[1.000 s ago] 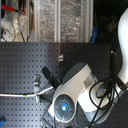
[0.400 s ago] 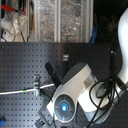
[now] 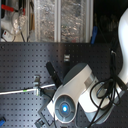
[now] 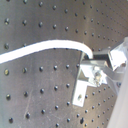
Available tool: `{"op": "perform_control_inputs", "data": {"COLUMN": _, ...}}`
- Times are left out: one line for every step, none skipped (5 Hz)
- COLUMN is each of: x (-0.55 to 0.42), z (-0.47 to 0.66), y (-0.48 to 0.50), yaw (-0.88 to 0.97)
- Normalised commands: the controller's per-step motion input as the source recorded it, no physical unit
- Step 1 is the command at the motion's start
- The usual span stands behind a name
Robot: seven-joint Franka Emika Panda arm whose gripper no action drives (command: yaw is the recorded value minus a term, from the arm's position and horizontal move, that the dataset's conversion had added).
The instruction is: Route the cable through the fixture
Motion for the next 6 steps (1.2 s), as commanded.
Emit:
{"op": "perform_control_inputs", "data": {"x": -0.001, "z": 0.04, "y": 0.0, "yaw": 0.0}}
{"op": "perform_control_inputs", "data": {"x": -0.283, "z": 0.6, "y": 0.022, "yaw": -0.13}}
{"op": "perform_control_inputs", "data": {"x": 0.127, "z": -0.02, "y": 0.07, "yaw": 0.02}}
{"op": "perform_control_inputs", "data": {"x": 0.196, "z": -0.02, "y": 0.135, "yaw": 0.1}}
{"op": "perform_control_inputs", "data": {"x": -0.034, "z": 0.42, "y": -0.028, "yaw": -0.03}}
{"op": "perform_control_inputs", "data": {"x": -0.24, "z": 0.53, "y": -0.214, "yaw": -0.68}}
